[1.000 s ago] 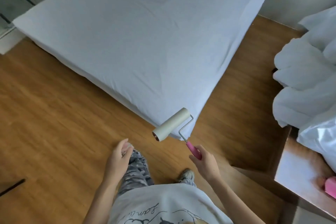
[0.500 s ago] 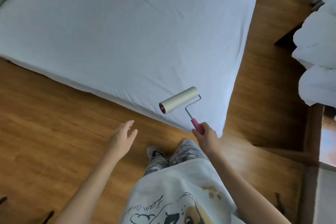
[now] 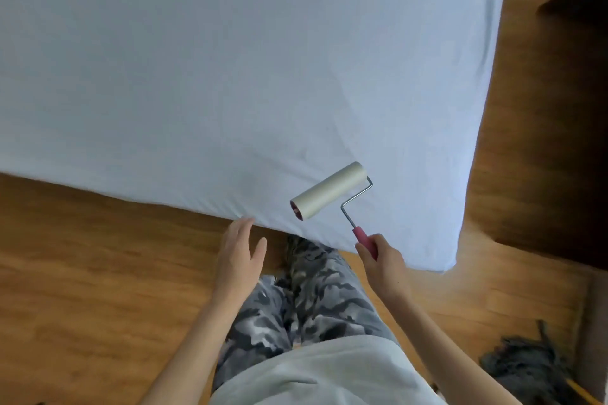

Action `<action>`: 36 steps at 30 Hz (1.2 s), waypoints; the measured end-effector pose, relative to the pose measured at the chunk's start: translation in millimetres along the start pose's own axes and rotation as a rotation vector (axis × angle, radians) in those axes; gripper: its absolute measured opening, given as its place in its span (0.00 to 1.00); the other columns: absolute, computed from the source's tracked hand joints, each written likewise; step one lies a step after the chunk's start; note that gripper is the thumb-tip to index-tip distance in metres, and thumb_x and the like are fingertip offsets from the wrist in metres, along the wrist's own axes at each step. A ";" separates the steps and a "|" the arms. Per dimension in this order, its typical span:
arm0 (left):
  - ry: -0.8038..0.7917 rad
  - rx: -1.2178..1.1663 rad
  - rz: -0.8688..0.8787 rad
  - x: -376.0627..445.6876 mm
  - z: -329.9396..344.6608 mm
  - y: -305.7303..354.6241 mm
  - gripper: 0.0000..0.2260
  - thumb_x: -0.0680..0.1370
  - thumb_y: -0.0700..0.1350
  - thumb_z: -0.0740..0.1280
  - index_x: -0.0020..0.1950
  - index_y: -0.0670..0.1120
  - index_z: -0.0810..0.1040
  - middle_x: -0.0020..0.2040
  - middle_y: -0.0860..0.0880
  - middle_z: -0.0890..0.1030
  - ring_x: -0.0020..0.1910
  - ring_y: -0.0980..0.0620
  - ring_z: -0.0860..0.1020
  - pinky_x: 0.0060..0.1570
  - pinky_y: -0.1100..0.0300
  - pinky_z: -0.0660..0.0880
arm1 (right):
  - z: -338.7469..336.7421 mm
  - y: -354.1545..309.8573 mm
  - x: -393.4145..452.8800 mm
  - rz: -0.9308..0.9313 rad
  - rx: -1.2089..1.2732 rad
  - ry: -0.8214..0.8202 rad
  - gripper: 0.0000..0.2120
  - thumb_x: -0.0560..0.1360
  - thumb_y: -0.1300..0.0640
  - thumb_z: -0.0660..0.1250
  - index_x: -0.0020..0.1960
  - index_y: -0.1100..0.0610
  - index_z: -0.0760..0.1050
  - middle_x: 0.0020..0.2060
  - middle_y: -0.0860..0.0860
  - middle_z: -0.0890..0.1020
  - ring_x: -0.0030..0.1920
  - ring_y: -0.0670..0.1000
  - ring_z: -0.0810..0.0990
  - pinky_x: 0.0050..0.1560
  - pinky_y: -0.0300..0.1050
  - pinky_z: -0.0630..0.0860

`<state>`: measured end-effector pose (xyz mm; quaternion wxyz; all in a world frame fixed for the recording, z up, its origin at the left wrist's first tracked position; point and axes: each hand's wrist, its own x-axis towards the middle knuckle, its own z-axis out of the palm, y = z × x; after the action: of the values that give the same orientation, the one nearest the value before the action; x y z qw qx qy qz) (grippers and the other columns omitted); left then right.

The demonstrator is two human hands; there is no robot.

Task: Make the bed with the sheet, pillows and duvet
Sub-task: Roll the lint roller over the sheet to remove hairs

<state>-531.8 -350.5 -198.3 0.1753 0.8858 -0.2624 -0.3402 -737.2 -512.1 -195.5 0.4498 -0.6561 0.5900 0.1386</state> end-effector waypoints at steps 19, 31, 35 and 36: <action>0.247 0.221 0.444 304.7 91.7 -74.6 0.23 0.81 0.48 0.59 0.73 0.40 0.65 0.76 0.36 0.59 0.75 0.36 0.57 0.72 0.42 0.58 | 89.5 -55.4 228.4 -0.052 0.221 0.523 0.03 0.77 0.54 0.65 0.47 0.52 0.72 0.26 0.45 0.70 0.27 0.47 0.67 0.31 0.44 0.65; 0.276 0.253 0.567 286.6 120.2 -72.5 0.28 0.82 0.55 0.55 0.75 0.36 0.61 0.76 0.34 0.56 0.76 0.36 0.54 0.74 0.44 0.49 | 53.2 -23.7 241.4 -0.017 0.137 0.569 0.09 0.78 0.55 0.63 0.56 0.49 0.76 0.24 0.45 0.68 0.27 0.44 0.69 0.27 0.37 0.62; 0.249 0.416 0.463 284.2 137.4 -81.8 0.35 0.80 0.62 0.50 0.76 0.35 0.56 0.77 0.34 0.53 0.77 0.37 0.51 0.75 0.42 0.47 | 45.9 -22.3 252.1 -0.048 0.105 0.530 0.12 0.78 0.54 0.62 0.60 0.46 0.75 0.27 0.46 0.71 0.27 0.48 0.69 0.31 0.42 0.65; 0.258 0.453 0.463 284.8 139.9 -83.1 0.36 0.80 0.63 0.50 0.76 0.35 0.56 0.77 0.34 0.53 0.77 0.37 0.51 0.75 0.42 0.47 | 43.1 -24.0 256.1 -0.062 0.090 0.521 0.12 0.78 0.53 0.62 0.61 0.45 0.75 0.28 0.45 0.72 0.27 0.48 0.70 0.31 0.42 0.66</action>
<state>-420.5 -468.8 -483.4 0.0783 0.8550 -0.5008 -0.1097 -632.6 -648.4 -391.7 0.3157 -0.6666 0.6710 -0.0751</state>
